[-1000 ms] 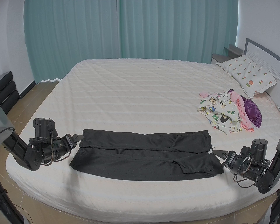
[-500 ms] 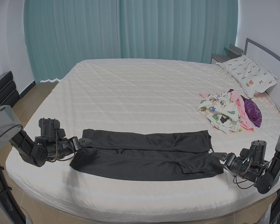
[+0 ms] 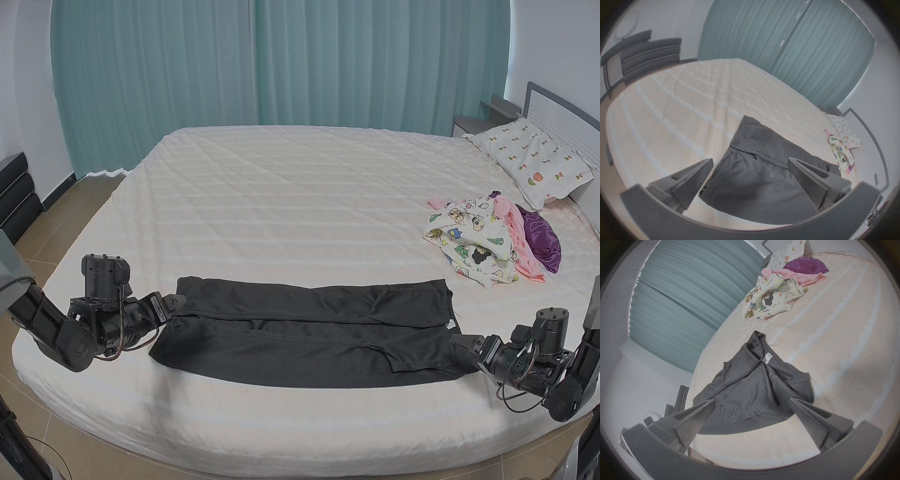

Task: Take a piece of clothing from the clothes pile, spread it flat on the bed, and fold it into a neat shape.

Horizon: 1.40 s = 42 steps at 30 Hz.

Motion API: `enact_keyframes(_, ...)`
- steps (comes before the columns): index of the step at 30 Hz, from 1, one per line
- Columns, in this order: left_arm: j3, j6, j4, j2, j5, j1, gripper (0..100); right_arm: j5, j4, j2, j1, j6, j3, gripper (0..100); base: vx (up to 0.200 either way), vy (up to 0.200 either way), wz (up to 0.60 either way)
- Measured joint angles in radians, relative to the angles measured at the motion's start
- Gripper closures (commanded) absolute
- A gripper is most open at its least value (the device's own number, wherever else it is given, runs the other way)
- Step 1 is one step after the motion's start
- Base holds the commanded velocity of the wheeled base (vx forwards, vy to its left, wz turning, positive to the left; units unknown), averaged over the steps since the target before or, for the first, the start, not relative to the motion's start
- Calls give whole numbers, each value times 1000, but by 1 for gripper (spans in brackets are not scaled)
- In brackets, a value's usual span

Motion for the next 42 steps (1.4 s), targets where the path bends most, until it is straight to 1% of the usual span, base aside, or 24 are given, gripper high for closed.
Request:
enact_keyframes(2,11,-7,1,-31,45,-25,0,2,-21,8,3,0,9,0,0,0,0)
enact_keyframes(6,22,-10,11,-88,98,-74,0,3,-94,32,8,-1,30,0,0,0,0)
enact_keyframes(10,29,-10,28,-127,156,-91,0,1,-160,60,14,-3,55,0,0,0,0)
enact_keyframes(16,69,-11,36,-189,176,-96,0,0,-170,87,25,-3,73,0,0,0,0)
enact_keyframes(23,100,-9,28,-225,173,-119,0,-10,-170,91,44,-5,76,0,0,0,0)
enact_keyframes(28,94,-8,24,-207,132,-122,0,-13,-170,71,50,-4,76,0,0,0,0)
enact_keyframes(32,45,5,18,-177,97,-107,0,-13,-170,55,50,-1,76,0,0,0,0)
enact_keyframes(34,10,34,16,-155,83,-93,0,-11,-170,52,51,0,76,0,0,0,0)
enact_keyframes(38,-71,140,16,-77,70,-47,0,-10,-170,53,53,0,76,0,0,0,0)
enact_keyframes(42,-148,195,32,9,43,-6,0,-10,-170,53,53,0,76,0,0,0,0)
